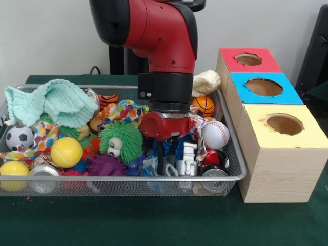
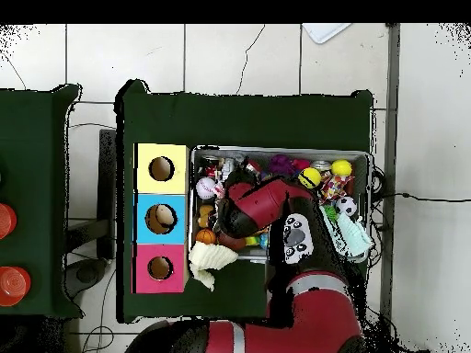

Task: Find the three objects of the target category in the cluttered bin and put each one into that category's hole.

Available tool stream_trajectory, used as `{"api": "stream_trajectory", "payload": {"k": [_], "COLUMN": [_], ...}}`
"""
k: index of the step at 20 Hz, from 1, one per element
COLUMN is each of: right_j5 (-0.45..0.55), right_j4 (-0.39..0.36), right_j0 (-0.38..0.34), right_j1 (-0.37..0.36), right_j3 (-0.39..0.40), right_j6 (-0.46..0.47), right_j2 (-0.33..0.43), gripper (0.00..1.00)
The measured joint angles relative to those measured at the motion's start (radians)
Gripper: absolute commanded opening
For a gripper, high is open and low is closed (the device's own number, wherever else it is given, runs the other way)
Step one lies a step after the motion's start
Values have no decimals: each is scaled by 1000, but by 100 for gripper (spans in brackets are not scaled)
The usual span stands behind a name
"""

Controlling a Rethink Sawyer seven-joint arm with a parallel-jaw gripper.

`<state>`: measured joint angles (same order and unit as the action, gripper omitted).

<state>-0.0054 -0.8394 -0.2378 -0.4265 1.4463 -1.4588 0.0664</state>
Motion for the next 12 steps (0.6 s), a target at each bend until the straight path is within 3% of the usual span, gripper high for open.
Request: {"api": "stream_trajectory", "payload": {"k": [4,12], "right_j5": [-24,1], "right_j4": [15,36], "right_j0": [5,-92], "right_j1": [2,-34], "right_j3": [-1,38], "right_j6": [0,0], "right_j2": [-17,53], "gripper": [0,0]}}
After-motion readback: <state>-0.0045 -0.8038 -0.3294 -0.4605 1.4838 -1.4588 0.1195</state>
